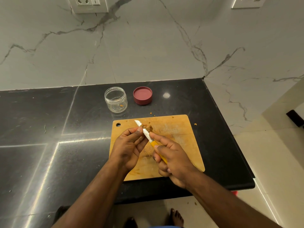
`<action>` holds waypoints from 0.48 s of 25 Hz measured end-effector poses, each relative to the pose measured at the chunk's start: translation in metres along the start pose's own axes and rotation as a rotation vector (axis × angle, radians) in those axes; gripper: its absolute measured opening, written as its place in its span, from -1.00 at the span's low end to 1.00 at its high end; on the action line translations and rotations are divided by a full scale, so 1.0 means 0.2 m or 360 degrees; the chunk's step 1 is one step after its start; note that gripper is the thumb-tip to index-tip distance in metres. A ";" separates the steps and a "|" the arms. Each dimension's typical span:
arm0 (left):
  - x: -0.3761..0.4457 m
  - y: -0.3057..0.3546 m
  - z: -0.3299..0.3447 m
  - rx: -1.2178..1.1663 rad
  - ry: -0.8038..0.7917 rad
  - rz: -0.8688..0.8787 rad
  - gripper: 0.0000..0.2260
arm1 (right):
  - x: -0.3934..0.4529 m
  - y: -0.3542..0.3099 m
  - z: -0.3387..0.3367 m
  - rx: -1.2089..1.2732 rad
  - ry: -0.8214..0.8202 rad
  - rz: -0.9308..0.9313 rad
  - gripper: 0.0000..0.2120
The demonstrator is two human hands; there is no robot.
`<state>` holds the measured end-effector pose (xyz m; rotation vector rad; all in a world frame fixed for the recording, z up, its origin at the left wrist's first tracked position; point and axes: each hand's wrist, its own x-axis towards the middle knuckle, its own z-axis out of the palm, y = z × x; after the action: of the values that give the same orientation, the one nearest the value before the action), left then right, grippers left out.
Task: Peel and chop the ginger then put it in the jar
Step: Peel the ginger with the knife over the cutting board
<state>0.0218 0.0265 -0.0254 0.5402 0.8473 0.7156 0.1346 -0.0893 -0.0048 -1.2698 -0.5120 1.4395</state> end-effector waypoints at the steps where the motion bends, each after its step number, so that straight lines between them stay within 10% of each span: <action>1: 0.00 0.01 -0.01 0.0025 -0.0015 -0.0009 -0.84 | 0.00 -0.01 -0.01 0.0001 -0.0012 0.0010 -0.62; 6: 0.00 0.02 -0.06 0.0139 0.0020 -0.0030 -0.77 | 0.03 -0.06 -0.09 -0.0003 0.0094 -0.0012 -0.63; 12: 0.02 0.03 -0.09 0.0429 0.0080 0.0004 -0.74 | 0.15 -0.16 -0.28 -0.2014 0.0812 -0.0920 -0.52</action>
<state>0.0070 0.0354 -0.0335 0.7665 0.9972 0.6225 0.2036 -0.0710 -0.0088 -2.1032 -1.3863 0.1469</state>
